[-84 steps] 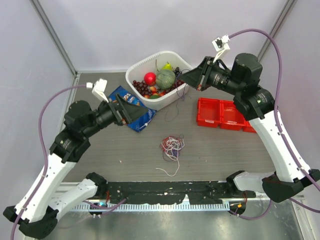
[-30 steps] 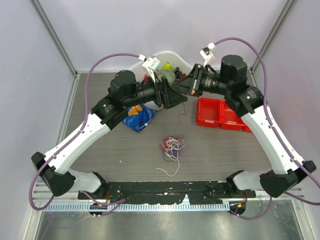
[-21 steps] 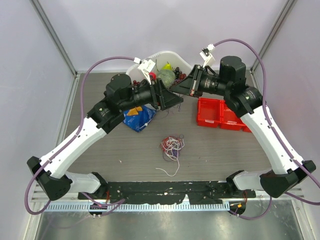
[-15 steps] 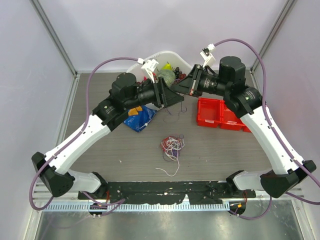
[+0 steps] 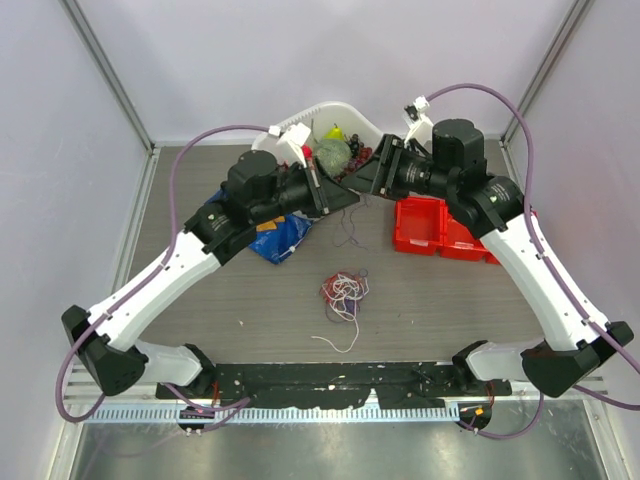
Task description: Untangle the cables
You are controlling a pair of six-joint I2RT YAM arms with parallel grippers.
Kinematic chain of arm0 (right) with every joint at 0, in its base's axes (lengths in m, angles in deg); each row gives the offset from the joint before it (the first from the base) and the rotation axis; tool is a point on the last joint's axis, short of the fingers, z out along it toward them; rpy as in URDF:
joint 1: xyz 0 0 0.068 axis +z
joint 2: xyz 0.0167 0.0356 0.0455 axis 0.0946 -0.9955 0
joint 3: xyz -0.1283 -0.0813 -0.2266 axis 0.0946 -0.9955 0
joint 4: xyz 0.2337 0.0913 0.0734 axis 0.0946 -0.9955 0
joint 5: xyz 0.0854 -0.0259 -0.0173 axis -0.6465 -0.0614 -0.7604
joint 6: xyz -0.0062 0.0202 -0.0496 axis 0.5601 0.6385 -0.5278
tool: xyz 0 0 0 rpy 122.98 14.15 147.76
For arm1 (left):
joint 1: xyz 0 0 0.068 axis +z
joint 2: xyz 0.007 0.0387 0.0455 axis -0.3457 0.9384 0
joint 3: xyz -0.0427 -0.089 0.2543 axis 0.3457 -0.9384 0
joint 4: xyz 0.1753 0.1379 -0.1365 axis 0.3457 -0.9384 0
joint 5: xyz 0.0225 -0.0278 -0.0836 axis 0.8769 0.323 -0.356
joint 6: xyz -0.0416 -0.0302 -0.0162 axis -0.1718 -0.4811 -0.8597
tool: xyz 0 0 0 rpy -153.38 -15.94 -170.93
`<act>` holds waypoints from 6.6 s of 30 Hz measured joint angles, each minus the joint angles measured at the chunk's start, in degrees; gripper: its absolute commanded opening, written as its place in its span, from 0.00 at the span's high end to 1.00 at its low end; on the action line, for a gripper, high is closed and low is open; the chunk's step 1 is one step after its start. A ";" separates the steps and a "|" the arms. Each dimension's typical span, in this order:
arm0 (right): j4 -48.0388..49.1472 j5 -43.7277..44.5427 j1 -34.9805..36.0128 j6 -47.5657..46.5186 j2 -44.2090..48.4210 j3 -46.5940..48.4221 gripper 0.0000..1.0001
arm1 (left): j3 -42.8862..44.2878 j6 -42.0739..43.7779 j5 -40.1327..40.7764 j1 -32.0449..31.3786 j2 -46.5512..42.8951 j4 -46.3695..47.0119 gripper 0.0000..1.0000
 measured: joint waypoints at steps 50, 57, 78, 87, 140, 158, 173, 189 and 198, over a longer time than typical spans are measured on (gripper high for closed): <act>25.64 11.96 20.61 -9.53 9.20 -24.04 0.51 | 0.66 -21.14 11.19 0.35 -7.61 -15.30 1.00; 25.53 15.34 21.81 -9.77 8.83 -23.65 0.71 | 0.42 -25.55 13.03 0.35 -7.74 -15.45 1.00; 15.08 19.96 7.30 -6.88 13.38 -21.66 0.99 | -10.82 -17.46 26.69 0.74 -25.94 -20.63 0.19; 3.87 23.45 -11.30 -12.94 8.07 -7.21 0.99 | -22.82 -20.92 23.91 1.01 -30.91 -21.73 0.24; -9.90 20.24 -21.16 -19.17 -29.38 -9.33 0.65 | -13.05 -12.26 -4.96 1.01 -2.91 -19.85 0.20; -7.21 12.48 -2.82 -16.52 -0.85 -26.56 0.63 | -14.05 -5.99 -7.21 -1.44 6.86 -19.85 0.39; 3.15 0.42 5.03 -10.12 4.17 -48.57 0.55 | -14.88 0.24 -0.66 -2.05 20.20 -19.23 0.25; 5.42 -2.75 13.51 -13.33 -5.51 -49.46 0.73 | -16.11 -1.18 1.49 -1.25 25.40 -15.37 0.48; 2.86 1.53 14.49 -14.36 -2.05 -49.11 0.99 | -16.46 -1.95 1.42 -0.59 25.81 -14.25 0.56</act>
